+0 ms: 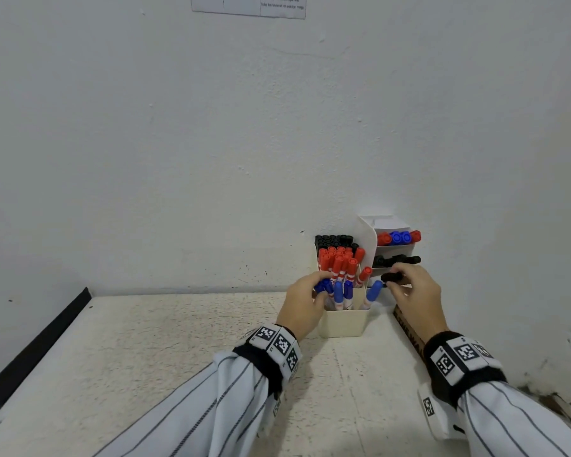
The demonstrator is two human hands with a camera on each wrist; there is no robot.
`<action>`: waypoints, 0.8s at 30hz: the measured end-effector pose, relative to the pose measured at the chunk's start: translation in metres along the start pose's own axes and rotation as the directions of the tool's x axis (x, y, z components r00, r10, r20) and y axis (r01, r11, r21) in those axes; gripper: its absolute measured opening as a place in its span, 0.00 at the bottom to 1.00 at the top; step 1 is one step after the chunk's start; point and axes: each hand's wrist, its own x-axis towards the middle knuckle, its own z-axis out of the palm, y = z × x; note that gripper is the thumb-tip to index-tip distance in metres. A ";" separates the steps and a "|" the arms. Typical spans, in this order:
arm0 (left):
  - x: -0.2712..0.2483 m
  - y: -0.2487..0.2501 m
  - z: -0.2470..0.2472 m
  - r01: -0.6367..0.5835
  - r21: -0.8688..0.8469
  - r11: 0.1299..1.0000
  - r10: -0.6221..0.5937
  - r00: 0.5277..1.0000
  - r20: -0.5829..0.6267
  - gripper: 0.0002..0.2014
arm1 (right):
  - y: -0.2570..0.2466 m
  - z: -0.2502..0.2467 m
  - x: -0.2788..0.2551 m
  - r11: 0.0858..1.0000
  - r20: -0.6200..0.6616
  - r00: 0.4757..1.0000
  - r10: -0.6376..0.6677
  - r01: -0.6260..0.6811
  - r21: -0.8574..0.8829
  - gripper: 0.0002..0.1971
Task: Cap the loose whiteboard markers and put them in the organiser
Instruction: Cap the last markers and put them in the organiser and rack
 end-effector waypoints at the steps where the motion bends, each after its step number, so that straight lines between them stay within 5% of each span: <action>1: 0.000 -0.001 0.000 -0.010 -0.002 1.000 0.010 1.000 -0.004 0.19 | 0.001 0.002 0.000 0.999 -0.002 1.000 -0.030 0.029 -0.013 0.12; 11: 0.001 -0.007 0.001 0.017 -0.066 0.998 -0.018 1.000 -0.008 0.20 | 0.004 0.016 0.002 0.973 0.157 0.987 0.034 0.003 -0.230 0.08; 16: 0.003 -0.007 0.002 0.065 -0.074 0.995 -0.065 0.998 0.000 0.17 | -0.018 0.005 -0.006 1.000 -0.022 1.000 0.013 -0.014 -0.013 0.10; 20: 0.005 -0.003 0.003 0.073 -0.114 0.991 -0.077 0.997 -0.030 0.16 | -0.040 -0.003 -0.004 0.952 0.309 0.949 0.064 -0.151 0.265 0.11; 24: 0.006 0.005 0.003 0.004 -0.138 0.990 -0.007 1.000 -0.024 0.19 | -0.055 -0.002 0.000 0.984 0.519 0.855 -0.022 -0.072 0.160 0.27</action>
